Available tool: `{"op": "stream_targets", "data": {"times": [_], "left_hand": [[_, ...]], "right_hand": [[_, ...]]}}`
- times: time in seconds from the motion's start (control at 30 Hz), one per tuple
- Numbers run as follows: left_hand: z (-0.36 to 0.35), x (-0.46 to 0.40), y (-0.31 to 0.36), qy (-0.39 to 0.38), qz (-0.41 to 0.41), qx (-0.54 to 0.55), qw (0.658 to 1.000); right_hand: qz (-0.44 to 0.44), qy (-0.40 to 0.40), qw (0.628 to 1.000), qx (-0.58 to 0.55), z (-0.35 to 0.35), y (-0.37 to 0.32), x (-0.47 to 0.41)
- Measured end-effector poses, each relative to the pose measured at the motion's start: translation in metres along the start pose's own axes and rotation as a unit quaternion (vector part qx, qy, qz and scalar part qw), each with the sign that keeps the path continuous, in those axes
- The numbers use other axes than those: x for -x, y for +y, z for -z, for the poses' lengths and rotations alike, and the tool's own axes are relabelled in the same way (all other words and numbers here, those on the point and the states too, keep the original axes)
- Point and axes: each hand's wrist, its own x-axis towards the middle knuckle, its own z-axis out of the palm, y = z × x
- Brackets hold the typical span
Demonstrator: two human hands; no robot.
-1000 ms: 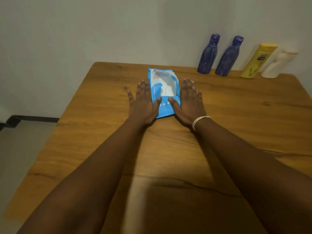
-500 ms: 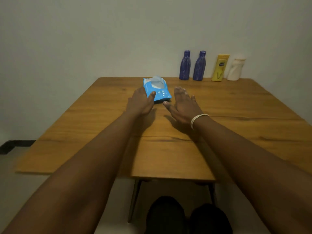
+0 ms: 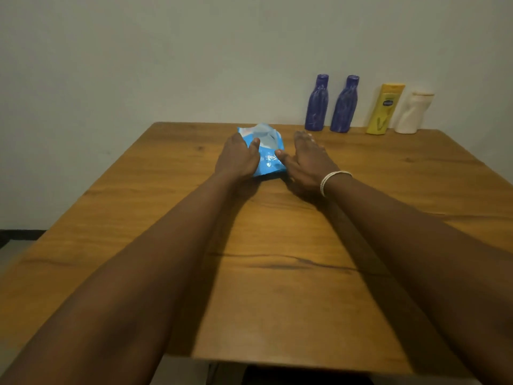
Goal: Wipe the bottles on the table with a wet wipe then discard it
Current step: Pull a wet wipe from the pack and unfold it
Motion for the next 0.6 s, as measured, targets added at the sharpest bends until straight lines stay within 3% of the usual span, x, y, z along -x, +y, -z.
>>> {"op": "stream_targets", "data": {"times": [0.2,0.4,0.6], "left_hand": [[0.009,-0.019,0.004,-0.016,0.067,-0.009,0.998],[0.007,0.007,0.005,0.029,0.077,0.014,0.997],[0.021,0.061,0.005,0.064,0.108,0.060,0.990]], "right_hand": [[-0.002,-0.053,0.997,-0.064,-0.004,-0.019,-0.017],[-0.023,-0.028,0.989,-0.147,-0.008,-0.050,0.007],[-0.028,0.005,0.987,-0.157,-0.004,-0.073,0.048]]}}
